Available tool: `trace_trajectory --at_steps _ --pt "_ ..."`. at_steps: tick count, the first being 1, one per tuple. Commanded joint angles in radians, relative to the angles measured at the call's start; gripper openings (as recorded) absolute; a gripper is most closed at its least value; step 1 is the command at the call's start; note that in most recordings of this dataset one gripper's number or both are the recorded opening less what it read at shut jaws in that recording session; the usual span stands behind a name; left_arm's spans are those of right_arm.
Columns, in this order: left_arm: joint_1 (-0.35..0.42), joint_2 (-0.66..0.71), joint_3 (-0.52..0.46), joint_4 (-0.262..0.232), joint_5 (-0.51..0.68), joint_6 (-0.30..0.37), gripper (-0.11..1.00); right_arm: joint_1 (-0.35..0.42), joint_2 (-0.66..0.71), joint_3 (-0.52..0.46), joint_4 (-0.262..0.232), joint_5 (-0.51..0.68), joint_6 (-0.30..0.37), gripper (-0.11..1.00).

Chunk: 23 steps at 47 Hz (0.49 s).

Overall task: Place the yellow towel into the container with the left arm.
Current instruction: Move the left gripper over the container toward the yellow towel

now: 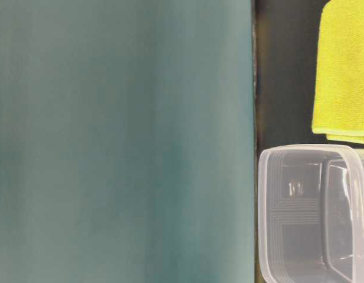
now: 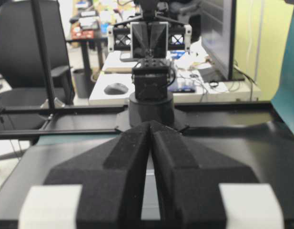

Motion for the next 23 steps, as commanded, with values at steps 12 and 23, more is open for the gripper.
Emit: trace_trajectory --at_steps 12,23 --pt "0.060 0.207 -0.255 0.038 0.141 -0.012 0.00 -0.029 -0.011 -0.020 0.026 0.072 0.078 0.01" --pt "0.061 0.437 -0.479 0.038 0.377 0.011 0.00 -0.032 -0.075 -0.014 0.023 0.249 0.161 0.01"
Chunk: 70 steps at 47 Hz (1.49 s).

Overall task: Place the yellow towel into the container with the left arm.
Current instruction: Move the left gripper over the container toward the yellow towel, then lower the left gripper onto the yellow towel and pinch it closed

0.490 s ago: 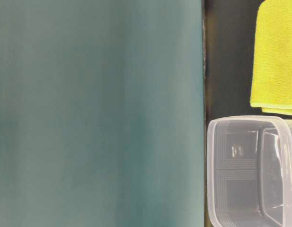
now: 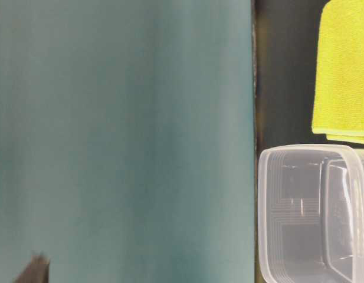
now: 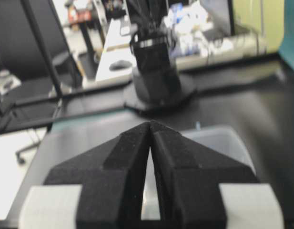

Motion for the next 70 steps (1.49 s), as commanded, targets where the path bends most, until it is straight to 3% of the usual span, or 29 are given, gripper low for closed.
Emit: trace_trajectory --at_steps 1,8,14,19,23,27,32,46,70 --pt "0.003 0.095 -0.117 0.005 0.080 0.014 0.00 -0.003 -0.023 -0.012 0.003 0.080 -0.002 0.01" --pt "-0.002 0.239 -0.250 0.005 0.158 0.048 0.01 -0.009 -0.083 -0.008 -0.005 0.181 -0.023 0.04" --pt "0.006 0.351 -0.356 0.005 0.221 0.066 0.05 -0.018 -0.132 -0.002 -0.006 0.229 -0.061 0.31" --pt "0.015 0.437 -0.443 0.005 0.296 0.078 0.29 -0.020 -0.167 0.000 -0.006 0.258 -0.091 0.64" --pt "0.018 0.517 -0.531 0.005 0.383 0.089 0.55 -0.020 -0.183 0.000 -0.005 0.278 -0.103 0.78" --pt "0.020 0.600 -0.614 0.006 0.465 0.100 0.78 -0.026 -0.193 0.002 -0.006 0.296 -0.104 0.77" --pt "0.021 0.715 -0.730 0.005 0.568 0.121 0.91 -0.037 -0.202 0.000 -0.005 0.308 -0.104 0.75" --pt "0.017 0.973 -0.950 0.005 0.756 0.201 0.90 -0.049 -0.232 -0.003 -0.006 0.308 -0.097 0.75" --pt "-0.014 1.189 -0.965 0.005 0.769 0.195 0.90 -0.049 -0.244 -0.008 -0.003 0.310 -0.058 0.75"
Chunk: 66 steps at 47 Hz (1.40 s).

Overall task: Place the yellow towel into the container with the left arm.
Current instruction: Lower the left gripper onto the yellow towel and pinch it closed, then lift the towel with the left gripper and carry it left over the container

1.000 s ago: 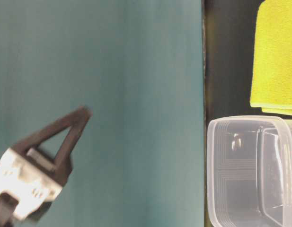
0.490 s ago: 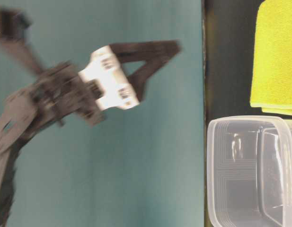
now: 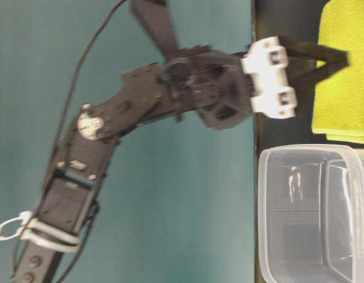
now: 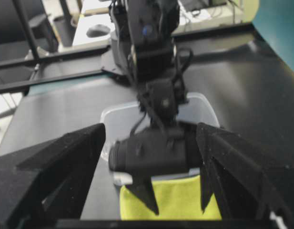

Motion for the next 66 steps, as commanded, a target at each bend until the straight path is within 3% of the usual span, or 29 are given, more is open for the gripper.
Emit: trace_trajectory --at_steps 1,10,13,17,24,28,36,46,53,66 --pt "-0.012 0.034 -0.011 0.005 -0.005 -0.005 0.90 -0.003 0.006 -0.017 0.000 -0.005 0.003 0.75" --pt "-0.031 0.067 -0.017 0.003 -0.029 -0.003 0.88 -0.003 0.003 -0.018 0.000 -0.005 0.005 0.75" --pt "-0.031 0.067 -0.017 0.005 -0.028 -0.002 0.82 -0.003 0.003 -0.020 0.000 -0.006 0.005 0.75" --pt "-0.034 0.063 -0.017 0.003 -0.026 0.002 0.64 -0.003 0.002 -0.020 0.002 -0.005 0.005 0.75" --pt "-0.038 0.029 -0.038 0.003 -0.011 0.003 0.21 -0.003 -0.008 -0.025 0.000 0.011 0.005 0.75" --pt "-0.034 -0.005 -0.063 0.003 0.017 0.003 0.06 -0.003 -0.011 -0.028 0.000 0.025 0.005 0.75" --pt "-0.038 -0.118 -0.126 0.003 0.150 -0.002 0.06 -0.003 -0.023 -0.034 0.000 0.046 0.005 0.75" --pt "-0.040 -0.299 -0.104 0.003 0.276 -0.006 0.06 -0.003 -0.026 -0.038 0.003 0.046 0.006 0.75" --pt "-0.038 -0.428 0.015 0.003 0.302 -0.009 0.06 -0.003 -0.026 -0.037 0.003 0.038 0.005 0.75" --pt "-0.031 -0.615 0.367 0.005 0.221 -0.017 0.06 -0.003 -0.026 -0.029 0.003 0.038 0.005 0.75"
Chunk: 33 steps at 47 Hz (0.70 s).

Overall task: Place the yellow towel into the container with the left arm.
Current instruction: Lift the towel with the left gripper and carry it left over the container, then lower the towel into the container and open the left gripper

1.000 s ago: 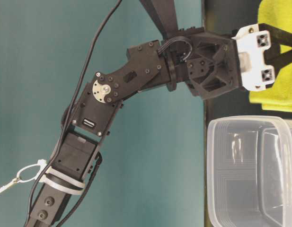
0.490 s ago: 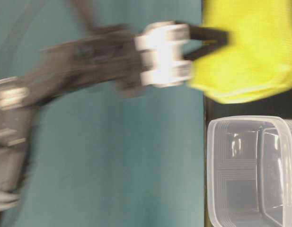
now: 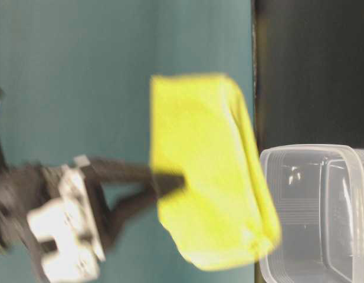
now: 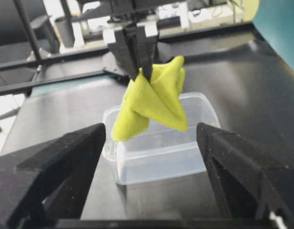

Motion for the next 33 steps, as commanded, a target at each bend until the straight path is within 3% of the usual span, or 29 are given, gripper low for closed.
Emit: trace_trajectory --at_steps 1,10,33 --pt "0.003 -0.092 0.107 0.003 -0.044 0.000 0.06 -0.003 0.008 -0.012 0.003 -0.011 0.000 0.75" --pt "0.003 -0.153 0.236 0.002 -0.170 0.000 0.06 -0.003 0.008 -0.003 0.002 -0.017 0.000 0.75" --pt "0.029 -0.052 0.285 0.003 -0.258 0.006 0.06 -0.003 0.008 0.005 0.003 -0.017 0.000 0.75"
